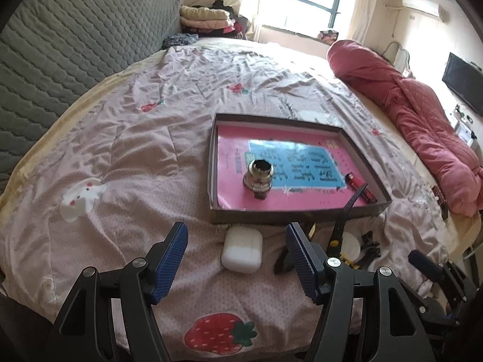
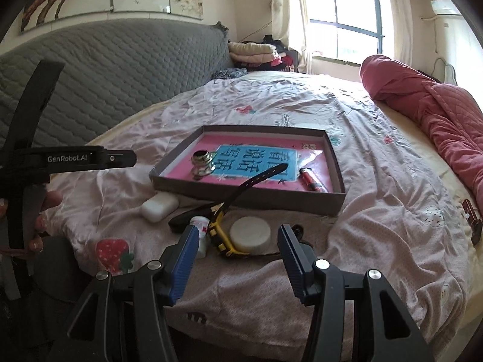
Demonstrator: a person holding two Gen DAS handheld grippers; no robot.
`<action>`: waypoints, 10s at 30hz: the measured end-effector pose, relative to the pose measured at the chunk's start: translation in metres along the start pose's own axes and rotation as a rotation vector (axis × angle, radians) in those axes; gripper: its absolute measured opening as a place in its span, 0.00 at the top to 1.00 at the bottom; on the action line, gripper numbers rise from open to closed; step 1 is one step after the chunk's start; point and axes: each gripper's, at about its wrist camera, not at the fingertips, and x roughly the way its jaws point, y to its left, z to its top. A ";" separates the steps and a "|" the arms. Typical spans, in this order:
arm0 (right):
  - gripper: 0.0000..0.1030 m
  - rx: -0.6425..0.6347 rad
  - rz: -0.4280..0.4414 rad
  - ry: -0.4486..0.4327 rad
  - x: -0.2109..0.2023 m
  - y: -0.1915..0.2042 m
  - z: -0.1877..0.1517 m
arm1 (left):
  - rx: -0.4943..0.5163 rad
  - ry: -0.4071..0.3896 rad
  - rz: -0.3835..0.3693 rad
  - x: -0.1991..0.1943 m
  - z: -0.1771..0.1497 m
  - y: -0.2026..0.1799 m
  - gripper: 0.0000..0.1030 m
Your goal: Organize rigid objects
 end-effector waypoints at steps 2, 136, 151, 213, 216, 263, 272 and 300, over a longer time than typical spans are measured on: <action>0.48 -0.010 -0.002 0.009 0.002 0.003 -0.001 | -0.006 0.023 0.002 0.005 -0.005 0.002 0.33; 0.84 -0.237 0.048 0.058 0.067 0.033 -0.006 | 0.044 0.107 0.010 0.085 -0.029 0.000 0.56; 0.84 -0.193 0.084 -0.011 0.045 0.028 -0.001 | 0.051 0.050 0.010 0.055 -0.027 -0.005 0.55; 0.84 -0.059 -0.143 -0.300 0.062 -0.035 0.073 | 0.002 -0.047 0.048 0.071 0.048 -0.017 0.55; 0.83 -0.066 -0.155 -0.303 0.067 -0.040 0.076 | 0.011 -0.042 0.060 0.080 0.051 -0.018 0.55; 0.83 -0.034 -0.050 -0.109 0.128 -0.050 0.063 | 0.036 0.046 0.062 0.127 0.033 -0.025 0.55; 0.83 -0.054 -0.019 -0.070 0.137 -0.045 0.058 | 0.042 0.052 0.060 0.128 0.033 -0.026 0.55; 0.82 -0.089 0.125 0.042 0.159 -0.034 0.056 | 0.059 0.088 0.032 0.135 0.034 -0.033 0.55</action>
